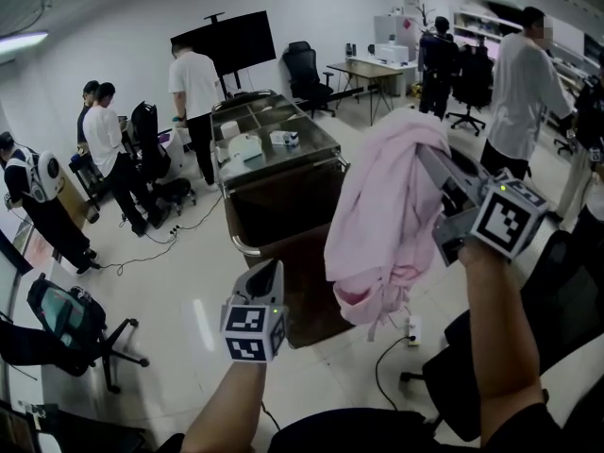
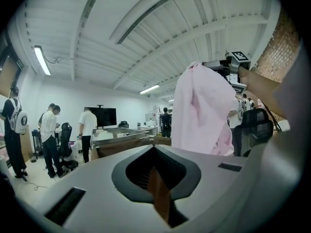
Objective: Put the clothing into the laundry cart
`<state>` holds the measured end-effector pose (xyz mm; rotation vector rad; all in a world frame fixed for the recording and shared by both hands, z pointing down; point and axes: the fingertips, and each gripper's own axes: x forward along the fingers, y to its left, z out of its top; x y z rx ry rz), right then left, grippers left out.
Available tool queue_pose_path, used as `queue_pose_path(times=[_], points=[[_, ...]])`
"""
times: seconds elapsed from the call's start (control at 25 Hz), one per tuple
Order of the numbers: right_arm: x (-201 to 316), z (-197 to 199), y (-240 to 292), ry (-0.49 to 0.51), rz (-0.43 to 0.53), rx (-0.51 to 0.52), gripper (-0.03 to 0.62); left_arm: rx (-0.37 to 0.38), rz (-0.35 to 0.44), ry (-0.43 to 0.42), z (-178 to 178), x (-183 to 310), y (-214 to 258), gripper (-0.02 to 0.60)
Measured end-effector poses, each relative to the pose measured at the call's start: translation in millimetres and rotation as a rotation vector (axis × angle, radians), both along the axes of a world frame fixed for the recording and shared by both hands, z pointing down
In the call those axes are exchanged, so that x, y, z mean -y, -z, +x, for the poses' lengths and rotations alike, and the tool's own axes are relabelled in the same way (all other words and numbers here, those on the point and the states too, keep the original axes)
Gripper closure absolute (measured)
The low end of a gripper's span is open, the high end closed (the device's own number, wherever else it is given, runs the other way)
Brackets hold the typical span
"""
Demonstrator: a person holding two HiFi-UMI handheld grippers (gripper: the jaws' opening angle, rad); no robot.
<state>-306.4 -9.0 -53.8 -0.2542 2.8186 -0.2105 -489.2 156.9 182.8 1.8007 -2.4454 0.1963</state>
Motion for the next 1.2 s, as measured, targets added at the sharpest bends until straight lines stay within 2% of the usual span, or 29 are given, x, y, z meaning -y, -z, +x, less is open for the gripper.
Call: queue_pose_path(times=[0.28,0.56,0.76,0.96,1.2], points=[[-15.8,-59.4,24.4,0.029,0.044,-0.008,0.507,0.004,0.017,0.046,-39.5,-16.4,10.8,0.581],[-6.3,-118.5,39.2,0.080,0.078,0.008,0.507,0.016,0.027,0.109,-68.0,-17.4,9.0,0.581],[24.4,-176.6,15.3,0.134,0.030,-0.042,0.507,0.017,0.033,0.188,-96.1,-10.0,14.0,0.581],[59.6,-233.5,-18.0,0.175,-0.009,-0.124,0.507,0.016,0.039,0.241,-113.5,18.3,27.2,0.581],[86.1,-284.3,-67.8,0.224,-0.035,-0.229,0.507,0.032,0.027,0.297,-134.3,48.9,33.5,0.581]])
